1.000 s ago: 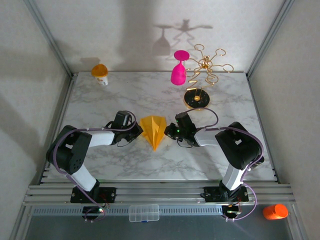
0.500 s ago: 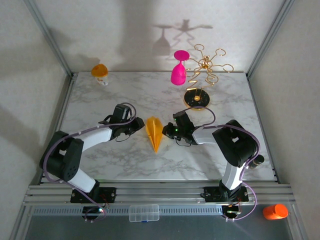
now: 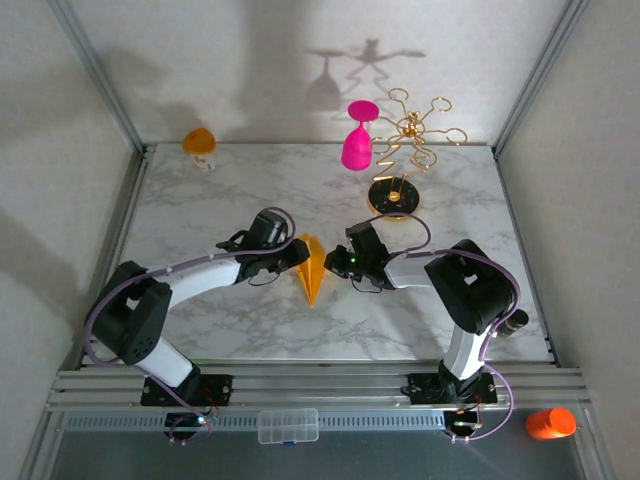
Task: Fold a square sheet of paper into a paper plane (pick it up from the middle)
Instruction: Turn over a paper plane at the top-center of the table, then move the paper plane to the top-center of the table.
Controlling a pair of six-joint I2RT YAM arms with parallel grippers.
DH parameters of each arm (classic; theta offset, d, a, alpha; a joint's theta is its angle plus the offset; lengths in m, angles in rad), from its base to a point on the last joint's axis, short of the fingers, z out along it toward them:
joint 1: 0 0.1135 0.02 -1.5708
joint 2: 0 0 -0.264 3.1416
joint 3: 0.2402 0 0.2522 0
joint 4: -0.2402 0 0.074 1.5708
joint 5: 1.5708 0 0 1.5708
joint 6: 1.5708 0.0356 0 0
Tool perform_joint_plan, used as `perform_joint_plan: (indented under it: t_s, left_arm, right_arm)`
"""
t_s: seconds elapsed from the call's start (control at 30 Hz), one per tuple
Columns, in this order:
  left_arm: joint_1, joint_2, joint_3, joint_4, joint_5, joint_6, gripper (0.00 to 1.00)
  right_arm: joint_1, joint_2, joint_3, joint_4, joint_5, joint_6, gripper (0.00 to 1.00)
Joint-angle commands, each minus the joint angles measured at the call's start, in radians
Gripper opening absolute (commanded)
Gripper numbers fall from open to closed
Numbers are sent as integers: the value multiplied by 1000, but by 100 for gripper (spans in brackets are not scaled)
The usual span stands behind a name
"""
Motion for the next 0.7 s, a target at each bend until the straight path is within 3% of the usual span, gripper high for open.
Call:
perform_joint_plan:
  t_s: [0.0, 0.37, 0.67]
  left_arm:
    - [-20, 38, 41, -76, -81, -3, 31]
    - [-47, 95, 45, -82, -48, -10, 33]
    - [-77, 82, 53, -140, -97, -31, 38]
  right_arm:
    - [-6, 11, 19, -17, -11, -8, 0]
    - [-7, 18, 21, -19, -13, -6, 0]
    - [-6, 23, 19, -17, -13, -3, 0]
